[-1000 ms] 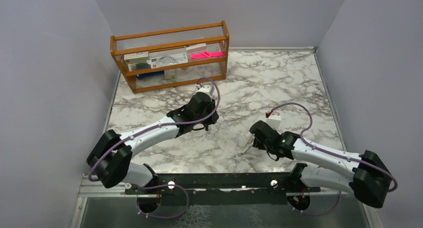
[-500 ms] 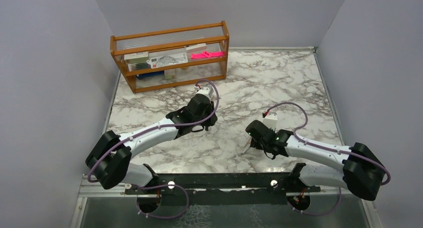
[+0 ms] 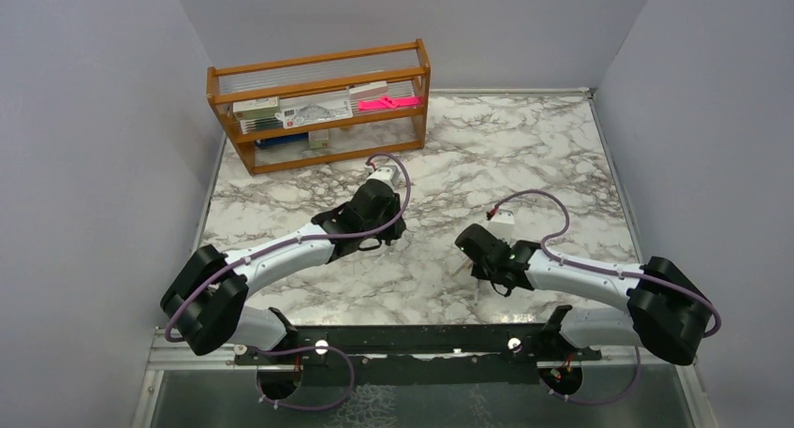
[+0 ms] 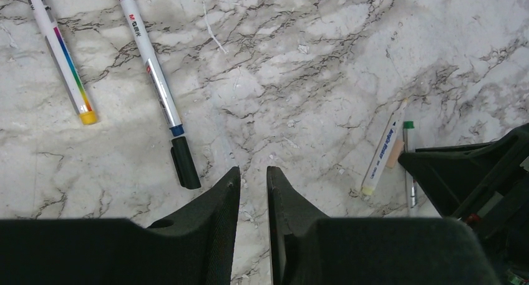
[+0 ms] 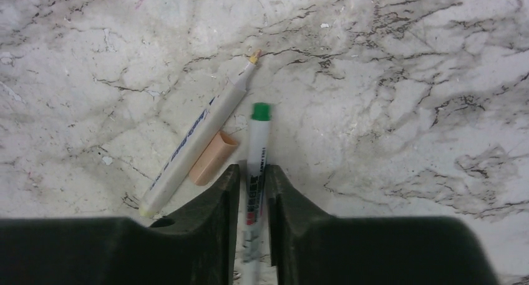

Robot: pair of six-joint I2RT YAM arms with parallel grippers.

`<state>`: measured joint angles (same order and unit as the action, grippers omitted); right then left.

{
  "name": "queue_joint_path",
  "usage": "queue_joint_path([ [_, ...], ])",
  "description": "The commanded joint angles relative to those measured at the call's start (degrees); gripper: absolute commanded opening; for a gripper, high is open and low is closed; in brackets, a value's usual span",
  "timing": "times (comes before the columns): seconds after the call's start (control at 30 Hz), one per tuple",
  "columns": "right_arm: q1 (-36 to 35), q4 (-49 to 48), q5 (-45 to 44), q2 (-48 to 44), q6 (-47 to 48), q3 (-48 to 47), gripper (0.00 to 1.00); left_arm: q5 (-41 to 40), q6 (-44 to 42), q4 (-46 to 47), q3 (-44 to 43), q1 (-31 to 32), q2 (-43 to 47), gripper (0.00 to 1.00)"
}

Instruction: Insert the pens into the pen caps

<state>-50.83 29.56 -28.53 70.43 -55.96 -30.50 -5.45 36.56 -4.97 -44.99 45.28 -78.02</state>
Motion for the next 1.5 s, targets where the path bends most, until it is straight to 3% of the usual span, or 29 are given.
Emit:
queue_joint_path([
  [0.0, -0.01, -2.79, 2.22, 1.24, -0.08, -1.58, 0.16, -0.38, 0.44, 0.98, 1.04, -0.01, 0.96, 0.23],
  [0.13, -0.05, -4.24, 3.06, -0.34, -0.63, -1.14, 0.02, 0.0, 0.36, 0.98, 1.14, -0.02, 1.32, 0.23],
  [0.3, -0.06, -5.15, 0.91, -10.35, 9.81, -3.97, 0.02, 10.51, 0.76, 5.26, 1.01, -0.26, 2.45, 0.24],
  [0.47, -0.06, -15.76, 10.55, -17.84, 26.12, -3.53, 0.02, 26.4, 3.32, 13.2, 0.84, -0.45, 2.12, 0.36],
  [0.6, -0.06, -26.62, 21.64, -23.01, 33.68, -0.03, 0.02, 32.29, 6.46, 17.61, 0.81, -0.45, 2.79, 0.43],
  [0.73, -0.06, -31.16, 26.95, -26.12, 36.64, 1.95, 0.02, 33.28, 8.91, 18.53, 0.39, -0.45, 4.14, 0.43],
  [1.07, -0.06, -30.48, 26.87, -25.91, 37.81, 0.97, 0.02, 36.06, 13.92, 21.69, 0.72, -0.45, 5.43, 0.43],
  [1.3, -0.06, -31.69, 29.47, -27.75, 37.95, 1.83, 0.02, 35.07, 14.28, 22.59, 1.4, -0.45, 4.02, 0.28],
  [1.4, -0.06, -31.48, 30.4, -27.84, 37.78, 1.97, 0.02, 34.7, 14.8, 24.54, 2.09, -0.45, 3.4, 0.28],
  [1.47, -0.05, -31.37, 31.16, -27.63, 37.72, 2.09, 0.02, 34.36, 14.99, 24.89, 1.97, -0.45, 3.02, 0.33],
])
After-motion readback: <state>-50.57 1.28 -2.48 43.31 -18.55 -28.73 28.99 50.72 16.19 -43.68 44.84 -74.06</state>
